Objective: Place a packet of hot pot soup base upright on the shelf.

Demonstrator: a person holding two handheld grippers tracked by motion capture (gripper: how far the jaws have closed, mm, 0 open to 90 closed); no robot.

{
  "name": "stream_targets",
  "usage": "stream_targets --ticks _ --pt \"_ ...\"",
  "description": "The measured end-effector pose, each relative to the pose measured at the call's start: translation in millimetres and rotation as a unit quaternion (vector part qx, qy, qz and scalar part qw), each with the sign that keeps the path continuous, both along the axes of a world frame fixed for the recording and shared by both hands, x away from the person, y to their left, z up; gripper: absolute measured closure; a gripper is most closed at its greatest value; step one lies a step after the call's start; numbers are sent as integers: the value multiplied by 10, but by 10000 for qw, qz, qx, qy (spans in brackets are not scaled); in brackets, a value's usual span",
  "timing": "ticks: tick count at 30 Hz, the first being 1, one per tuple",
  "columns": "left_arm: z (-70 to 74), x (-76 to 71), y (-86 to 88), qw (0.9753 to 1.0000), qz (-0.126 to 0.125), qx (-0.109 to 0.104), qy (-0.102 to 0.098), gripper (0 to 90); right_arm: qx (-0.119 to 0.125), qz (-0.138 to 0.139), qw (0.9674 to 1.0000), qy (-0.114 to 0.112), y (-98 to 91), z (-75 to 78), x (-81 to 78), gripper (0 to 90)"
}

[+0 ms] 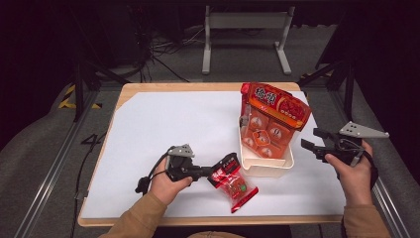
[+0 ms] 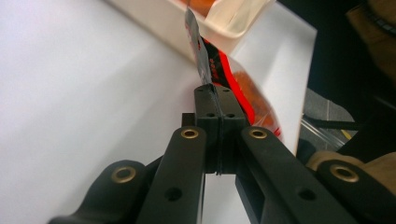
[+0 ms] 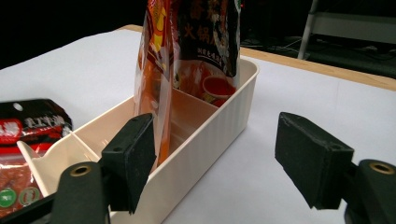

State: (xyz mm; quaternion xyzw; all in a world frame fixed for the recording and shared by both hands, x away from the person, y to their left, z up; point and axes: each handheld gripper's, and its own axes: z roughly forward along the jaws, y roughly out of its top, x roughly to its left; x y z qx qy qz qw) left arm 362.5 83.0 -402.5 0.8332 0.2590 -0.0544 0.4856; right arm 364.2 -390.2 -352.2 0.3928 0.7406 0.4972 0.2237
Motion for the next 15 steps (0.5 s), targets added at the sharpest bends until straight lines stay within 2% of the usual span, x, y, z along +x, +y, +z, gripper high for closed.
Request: stream_targets --ticks 4,6,9,10,15 --pt "167 -34 48 9994 -107 -93 -317 900 8 -6 10000 14 -5 -2 2 293" --pt "233 -51 64 9989 -197 -83 -410 900 14 -20 10000 11 -8 0 2 293" --pt "364 -82 96 9971 -260 -28 -713 900 35 -24 10000 12 -16 1 2 293" --pt "364 -82 96 9971 -260 -28 -713 900 35 -24 10000 12 -16 1 2 293" --pt "521 -95 145 9948 -313 -2 -971 900 38 -39 10000 30 -25 -5 4 293"
